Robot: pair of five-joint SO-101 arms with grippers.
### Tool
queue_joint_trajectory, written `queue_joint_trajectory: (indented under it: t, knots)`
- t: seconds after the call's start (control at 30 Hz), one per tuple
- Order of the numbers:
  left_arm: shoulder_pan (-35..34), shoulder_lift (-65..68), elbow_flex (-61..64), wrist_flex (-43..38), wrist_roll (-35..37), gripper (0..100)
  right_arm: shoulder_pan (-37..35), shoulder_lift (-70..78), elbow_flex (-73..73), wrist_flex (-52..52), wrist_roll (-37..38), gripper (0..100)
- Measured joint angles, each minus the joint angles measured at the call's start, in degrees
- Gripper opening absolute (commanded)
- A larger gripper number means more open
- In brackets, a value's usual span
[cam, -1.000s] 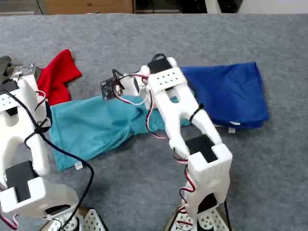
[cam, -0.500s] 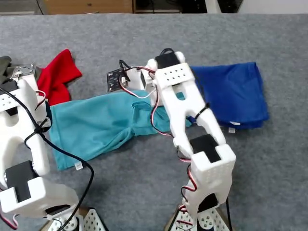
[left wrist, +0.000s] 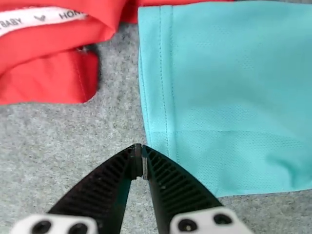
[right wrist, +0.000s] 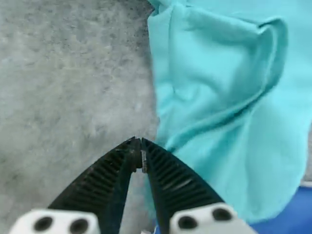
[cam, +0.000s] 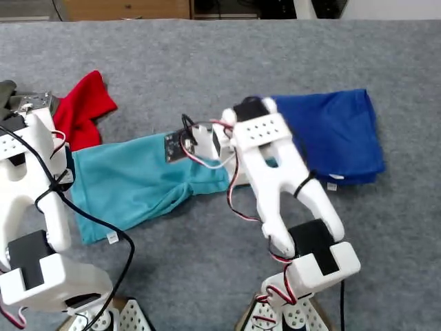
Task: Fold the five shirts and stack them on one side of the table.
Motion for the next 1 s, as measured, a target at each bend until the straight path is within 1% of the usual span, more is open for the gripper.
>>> queue_joint_trajectory:
  t: [0.13, 0.23, 0.4, 0.6, 0.67, 1.0]
  knots:
    - [0.0, 0.0, 0.0, 0.0, 0.0, 2, 1.58, 2.46, 1.23, -9.76, -0.79, 0.1]
    - [0.0, 0.0, 0.0, 0.0, 0.0, 2, 3.16, 2.73, 1.23, -17.41, -2.9, 0.1]
    - [0.0, 0.0, 0.0, 0.0, 0.0, 2, 4.22, 3.69, -0.44, -24.0, -4.13, 0.1]
    - [0.0, 0.0, 0.0, 0.0, 0.0, 2, 4.31, 11.6, -0.44, -33.05, -4.22, 0.1]
    - [0.0, 0.0, 0.0, 0.0, 0.0, 2, 4.31, 12.22, -0.44, -34.37, -4.57, 0.1]
    - [0.0, 0.0, 0.0, 0.0, 0.0, 2, 6.24, 11.6, -8.88, -35.43, -14.24, 0.1]
